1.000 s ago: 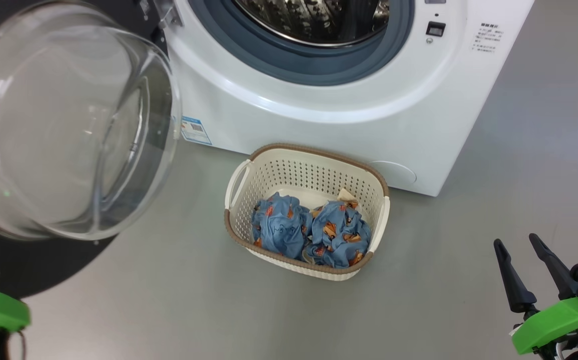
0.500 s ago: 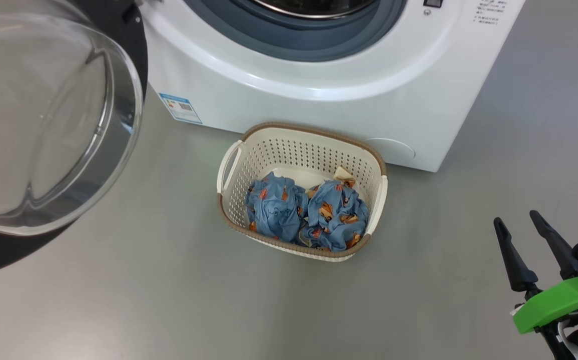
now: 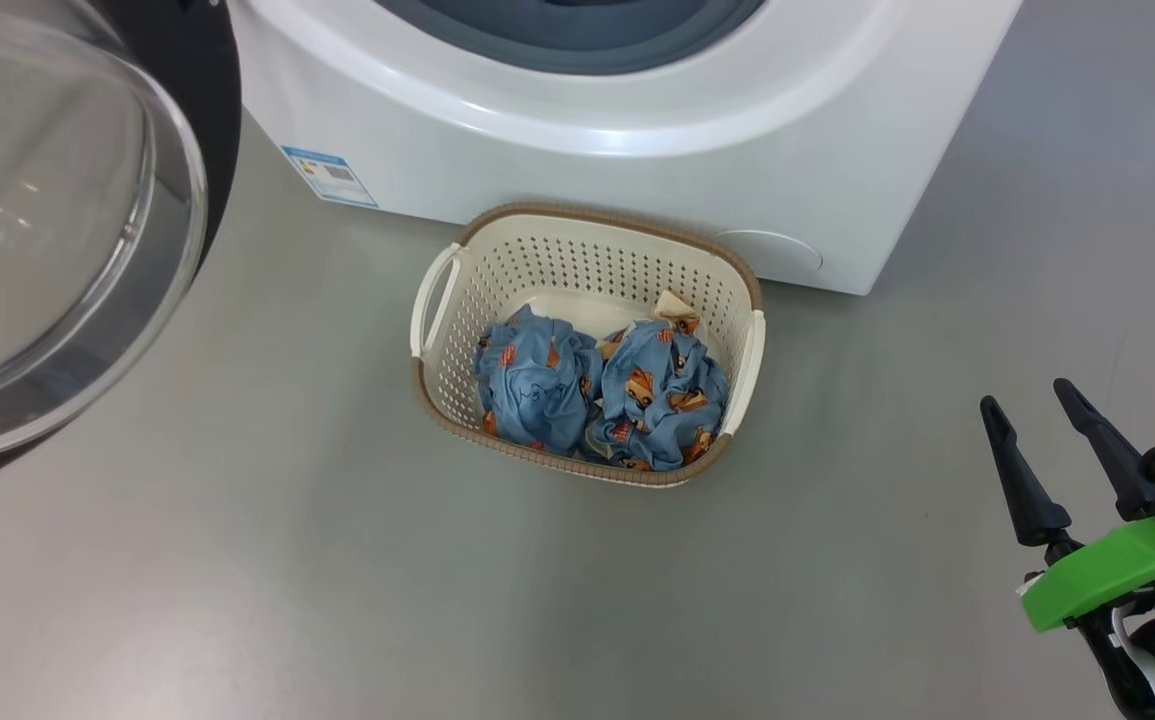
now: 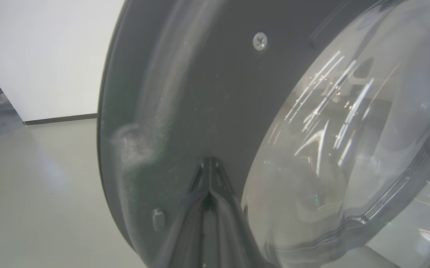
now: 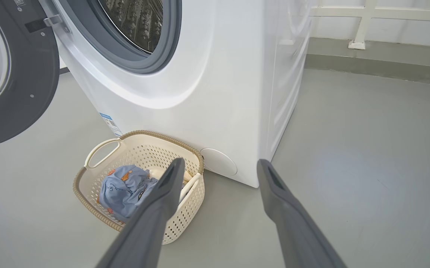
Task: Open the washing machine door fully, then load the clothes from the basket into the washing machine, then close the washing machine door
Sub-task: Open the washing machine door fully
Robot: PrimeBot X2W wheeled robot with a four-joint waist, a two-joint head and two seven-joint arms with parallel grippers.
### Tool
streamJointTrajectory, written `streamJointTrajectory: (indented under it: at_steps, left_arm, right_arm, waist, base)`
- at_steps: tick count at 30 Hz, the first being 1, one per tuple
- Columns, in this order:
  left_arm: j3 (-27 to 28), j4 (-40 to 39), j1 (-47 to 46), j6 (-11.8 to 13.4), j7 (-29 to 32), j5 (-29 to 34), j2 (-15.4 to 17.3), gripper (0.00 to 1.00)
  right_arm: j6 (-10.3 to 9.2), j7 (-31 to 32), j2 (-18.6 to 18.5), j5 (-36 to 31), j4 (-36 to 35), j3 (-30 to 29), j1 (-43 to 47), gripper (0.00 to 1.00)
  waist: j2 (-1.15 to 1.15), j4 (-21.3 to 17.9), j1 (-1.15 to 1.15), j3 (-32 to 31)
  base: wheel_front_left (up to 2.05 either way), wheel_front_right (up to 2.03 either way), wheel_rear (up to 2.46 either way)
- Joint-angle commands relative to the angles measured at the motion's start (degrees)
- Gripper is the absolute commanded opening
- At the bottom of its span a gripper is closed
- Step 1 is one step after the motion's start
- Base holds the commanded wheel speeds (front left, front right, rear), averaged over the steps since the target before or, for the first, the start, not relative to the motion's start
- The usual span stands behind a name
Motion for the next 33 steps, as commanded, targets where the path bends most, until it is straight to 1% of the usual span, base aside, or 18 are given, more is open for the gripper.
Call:
streamJointTrajectory:
  at_steps: [1, 8, 14, 21, 26, 33]
  left_arm:
    - [2.2, -0.7, -1.7, -0.1, -0.4, 0.5, 5.1, 0.0]
    - [4.3, 2.2, -4.4, -1.2, -0.4, 2.8, 5.3, 0.0]
    - [5.8, 2.3, -3.9, -2.5, -0.4, 4.0, 3.9, 0.0]
    - [7.6, -1.5, 0.8, -3.9, -0.4, 5.1, -0.2, 0.0]
    - [7.6, -5.8, 4.9, -4.6, -0.4, 5.8, -3.9, 0.0]
    - [7.2, -11.7, 11.6, -5.0, -0.4, 5.9, -9.5, 0.0]
  right_arm:
    - [0.09, -0.7, -1.0, -0.8, -1.2, 1.2, -0.4, 1.0]
    - [0.09, -0.7, -1.0, -0.9, -0.8, 1.8, -1.4, 1.0]
    - [0.09, -0.7, -0.4, -0.8, -0.2, 2.1, -1.4, 1.0]
    - [0.09, -0.7, 0.6, -0.5, 0.0, 2.0, 0.1, 1.0]
    - [0.09, -0.7, 1.0, -0.2, 0.1, 1.5, 1.4, 1.0]
    - [0.09, -0.7, 1.9, 0.1, 0.2, 1.2, 3.0, 1.0]
  waist:
    - [0.0, -0.2, 0.0, 0.6]
    - [0.0, -0.5, 0.0, 1.2]
    - [0.0, -0.6, 0.0, -0.2]
    - [0.0, -0.4, 0.0, -3.5]
    - [0.0, 0.2, 0.0, -5.7]
    - [0.0, 0.2, 0.0, -9.0]
  base:
    - [0.0, 0.0, 0.0]
    - [0.0, 0.0, 0.0]
    - [0.0, 0.0, 0.0]
    - [0.0, 0.0, 0.0]
    - [0.0, 0.0, 0.0]
    - [0.0, 0.0, 0.0]
